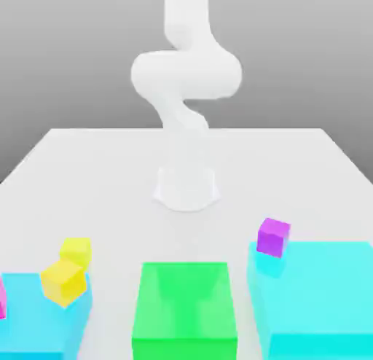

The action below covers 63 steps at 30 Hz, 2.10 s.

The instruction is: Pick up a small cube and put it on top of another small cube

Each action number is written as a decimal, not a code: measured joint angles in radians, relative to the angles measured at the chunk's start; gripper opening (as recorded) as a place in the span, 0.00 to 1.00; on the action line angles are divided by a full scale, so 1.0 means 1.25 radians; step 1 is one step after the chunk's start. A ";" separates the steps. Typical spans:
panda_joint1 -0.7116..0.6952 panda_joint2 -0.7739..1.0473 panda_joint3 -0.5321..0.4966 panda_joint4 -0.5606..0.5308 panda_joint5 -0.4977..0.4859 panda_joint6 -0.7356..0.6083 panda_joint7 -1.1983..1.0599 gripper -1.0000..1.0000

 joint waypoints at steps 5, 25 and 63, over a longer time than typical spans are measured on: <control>-0.120 0.142 -0.011 -0.106 -0.002 0.103 0.157 0.50; -0.457 0.745 -0.040 -0.382 0.088 0.548 0.556 0.50; -0.419 0.760 0.001 0.131 0.007 0.052 0.460 0.00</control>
